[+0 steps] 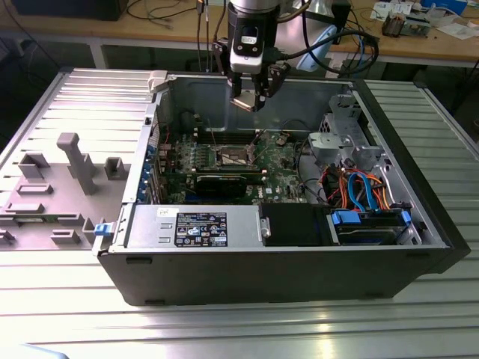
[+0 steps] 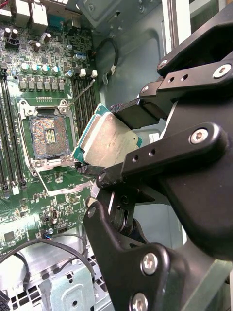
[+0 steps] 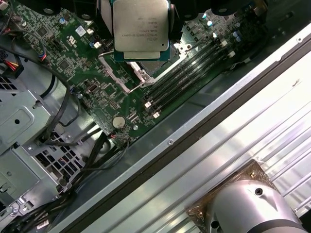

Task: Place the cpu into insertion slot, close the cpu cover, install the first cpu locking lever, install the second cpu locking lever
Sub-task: 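Place the cpu into insertion slot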

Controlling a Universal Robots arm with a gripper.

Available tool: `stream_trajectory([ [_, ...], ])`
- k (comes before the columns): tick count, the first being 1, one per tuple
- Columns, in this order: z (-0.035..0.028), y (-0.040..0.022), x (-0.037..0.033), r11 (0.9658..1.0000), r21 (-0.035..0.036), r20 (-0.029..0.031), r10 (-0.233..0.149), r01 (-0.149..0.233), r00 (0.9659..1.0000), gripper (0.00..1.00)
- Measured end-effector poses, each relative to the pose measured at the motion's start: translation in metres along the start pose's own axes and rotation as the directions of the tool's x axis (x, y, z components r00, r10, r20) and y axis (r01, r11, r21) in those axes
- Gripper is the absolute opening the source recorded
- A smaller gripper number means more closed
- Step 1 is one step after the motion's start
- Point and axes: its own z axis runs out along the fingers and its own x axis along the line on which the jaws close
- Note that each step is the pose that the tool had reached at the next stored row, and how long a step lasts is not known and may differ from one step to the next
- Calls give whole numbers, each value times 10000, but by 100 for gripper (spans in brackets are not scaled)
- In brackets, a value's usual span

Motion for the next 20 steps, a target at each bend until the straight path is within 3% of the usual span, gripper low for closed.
stream_trajectory([
  [20,3,0,0,9998,-4,17,196,-196,9998,55],
])
